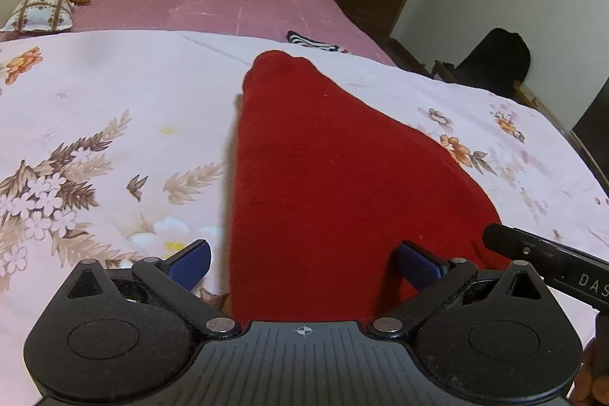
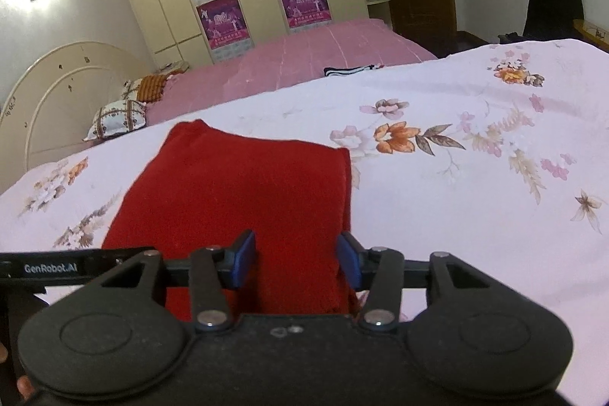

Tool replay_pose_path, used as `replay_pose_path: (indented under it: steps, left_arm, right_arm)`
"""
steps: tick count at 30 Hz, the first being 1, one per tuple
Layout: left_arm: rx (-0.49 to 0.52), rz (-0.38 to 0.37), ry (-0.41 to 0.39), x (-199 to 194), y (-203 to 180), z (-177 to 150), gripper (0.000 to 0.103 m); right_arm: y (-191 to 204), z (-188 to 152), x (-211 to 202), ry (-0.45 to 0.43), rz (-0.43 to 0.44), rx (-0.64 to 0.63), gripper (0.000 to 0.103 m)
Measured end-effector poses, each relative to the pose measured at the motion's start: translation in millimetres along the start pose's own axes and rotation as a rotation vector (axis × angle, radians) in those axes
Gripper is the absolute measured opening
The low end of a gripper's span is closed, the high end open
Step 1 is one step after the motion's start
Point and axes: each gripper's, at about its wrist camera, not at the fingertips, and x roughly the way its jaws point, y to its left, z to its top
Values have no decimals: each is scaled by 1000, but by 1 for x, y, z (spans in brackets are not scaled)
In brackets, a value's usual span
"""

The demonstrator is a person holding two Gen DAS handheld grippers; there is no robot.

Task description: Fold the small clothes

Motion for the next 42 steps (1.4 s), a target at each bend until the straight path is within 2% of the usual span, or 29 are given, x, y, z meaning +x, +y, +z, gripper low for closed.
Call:
replay_pose_path:
  steps: [4,10,17,22,26,30,33,36,38,39,41,42]
  left_arm:
    - [-14,-12,12,6,1,1,103]
    - [-37,-47,35,14,5,1,103]
    - [-80,-113,66,25,10,2,103]
    - [-64,-110,61,27,5,4,103]
    - [-22,-56,-54,11,-1,13,103]
    - [11,-72,-98,12,-7,38,103]
    - [50,-83,-119,20,-12,54,103]
    - [60,-52,-99,39,-10,67,103]
    - [60,13,-60,59,-5,73,102]
    - [43,35,-29,70,2,73,97]
    - [-35,15,0,79,14,73,97]
    - [-42,19,-7,79,14,73,97]
  right_arm:
    - [-1,-3,12,39,-30,-8,54]
    - [-16,-6,18,58,0,68,64]
    - [-33,-4,30,92,92,165,65]
    - [-44,-4,41,115,135,243,64]
    - [-26,5,23,21,61,106,56]
    - [-13,22,25,-22,24,2,48]
    - [-11,37,38,-35,41,-5,39]
    - [-11,48,58,-16,48,-6,34]
    - [-8,53,72,-3,35,-20,33]
    - [-6,53,79,11,21,-41,33]
    - [-3,50,92,34,1,-71,32]
    - [-2,47,96,36,-3,-80,31]
